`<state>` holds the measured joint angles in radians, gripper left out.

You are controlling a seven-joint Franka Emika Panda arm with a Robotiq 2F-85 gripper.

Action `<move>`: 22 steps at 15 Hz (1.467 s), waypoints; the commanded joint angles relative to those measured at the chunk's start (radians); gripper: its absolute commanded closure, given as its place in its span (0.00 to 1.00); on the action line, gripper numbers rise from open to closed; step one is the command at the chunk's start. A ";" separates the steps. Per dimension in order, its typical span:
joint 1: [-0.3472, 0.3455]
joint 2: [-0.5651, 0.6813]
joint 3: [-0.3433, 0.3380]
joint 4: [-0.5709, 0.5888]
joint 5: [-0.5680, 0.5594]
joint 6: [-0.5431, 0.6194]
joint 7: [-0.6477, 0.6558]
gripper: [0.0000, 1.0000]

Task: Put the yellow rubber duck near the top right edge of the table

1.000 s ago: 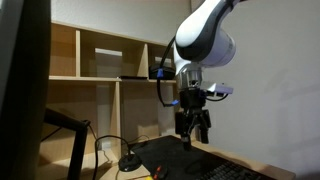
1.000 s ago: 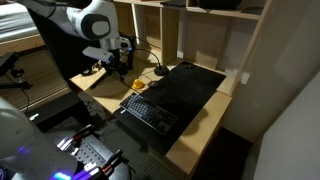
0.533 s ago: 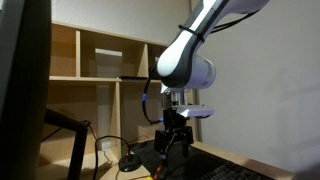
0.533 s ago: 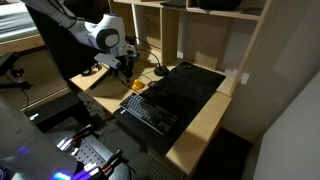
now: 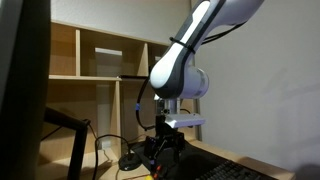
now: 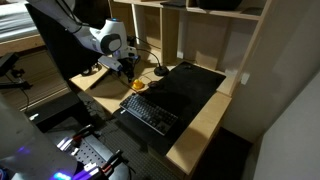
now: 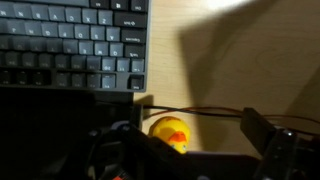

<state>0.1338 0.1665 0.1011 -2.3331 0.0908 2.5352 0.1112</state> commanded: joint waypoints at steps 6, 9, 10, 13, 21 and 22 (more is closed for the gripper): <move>0.009 0.106 0.001 0.060 0.000 0.125 0.080 0.00; 0.023 0.143 -0.021 0.092 -0.045 0.109 0.112 0.00; 0.027 0.167 -0.028 0.102 -0.050 0.143 0.136 0.00; 0.020 0.223 -0.023 0.133 -0.011 0.223 0.160 0.00; 0.120 0.340 -0.119 0.216 -0.070 0.313 0.278 0.00; 0.134 0.350 -0.131 0.225 -0.076 0.307 0.289 0.00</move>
<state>0.2152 0.4724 0.0185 -2.1464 0.0427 2.8304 0.3555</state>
